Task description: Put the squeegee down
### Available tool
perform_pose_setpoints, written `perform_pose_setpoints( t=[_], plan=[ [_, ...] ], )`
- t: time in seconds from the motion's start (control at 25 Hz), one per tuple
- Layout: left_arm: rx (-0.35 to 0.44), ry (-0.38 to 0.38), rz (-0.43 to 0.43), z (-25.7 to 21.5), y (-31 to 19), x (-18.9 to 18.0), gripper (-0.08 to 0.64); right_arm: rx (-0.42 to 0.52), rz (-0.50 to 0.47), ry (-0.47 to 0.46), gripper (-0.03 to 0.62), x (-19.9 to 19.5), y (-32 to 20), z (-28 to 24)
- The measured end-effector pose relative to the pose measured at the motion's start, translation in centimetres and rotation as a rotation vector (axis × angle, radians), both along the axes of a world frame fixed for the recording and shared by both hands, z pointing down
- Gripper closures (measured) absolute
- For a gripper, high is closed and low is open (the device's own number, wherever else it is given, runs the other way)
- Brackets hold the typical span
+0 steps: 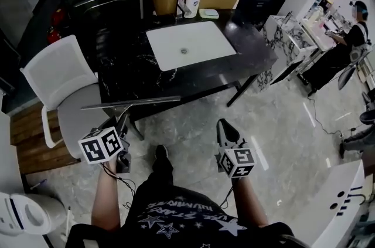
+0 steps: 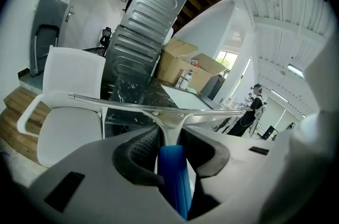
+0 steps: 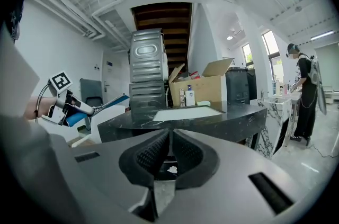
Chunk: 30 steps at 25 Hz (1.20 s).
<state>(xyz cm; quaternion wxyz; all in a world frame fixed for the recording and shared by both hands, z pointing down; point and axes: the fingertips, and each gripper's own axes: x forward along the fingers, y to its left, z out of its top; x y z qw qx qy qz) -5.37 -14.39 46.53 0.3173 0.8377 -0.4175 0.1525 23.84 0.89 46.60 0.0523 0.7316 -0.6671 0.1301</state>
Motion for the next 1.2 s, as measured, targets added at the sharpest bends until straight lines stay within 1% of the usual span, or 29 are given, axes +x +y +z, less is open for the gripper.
perform_pose_setpoints(
  t=[0.12,0.2,0.32,0.48,0.68,0.92,1.2],
  plan=[
    [-0.043,0.021,-0.017,0.4,-3.7,1.6,0.419,-0.012,-0.012,0.005,0.537,1.4,-4.1,-0.2],
    [-0.065,0.020,-0.021,0.8,-6.2,2.4,0.419,-0.014,-0.011,0.005,0.537,2.2,-6.9,-0.5],
    [-0.078,0.007,-0.026,1.0,-10.1,3.3,0.419,-0.015,-0.016,0.006,0.537,3.2,-11.0,-0.9],
    [-0.092,0.010,-0.050,1.0,-14.9,4.3,0.419,-0.029,-0.022,0.005,0.537,4.3,-15.8,-1.0],
    [-0.118,0.009,-0.068,1.8,-19.5,4.5,0.419,-0.049,-0.039,0.009,0.537,4.8,-21.1,-1.0],
    [-0.147,0.007,-0.070,2.7,-22.6,4.8,0.419,-0.023,-0.048,0.021,0.537,5.2,-26.6,-2.0],
    [-0.174,-0.004,-0.070,3.8,-22.9,5.4,0.419,0.013,-0.068,0.024,0.537,6.1,-30.8,-2.8]
  ],
)
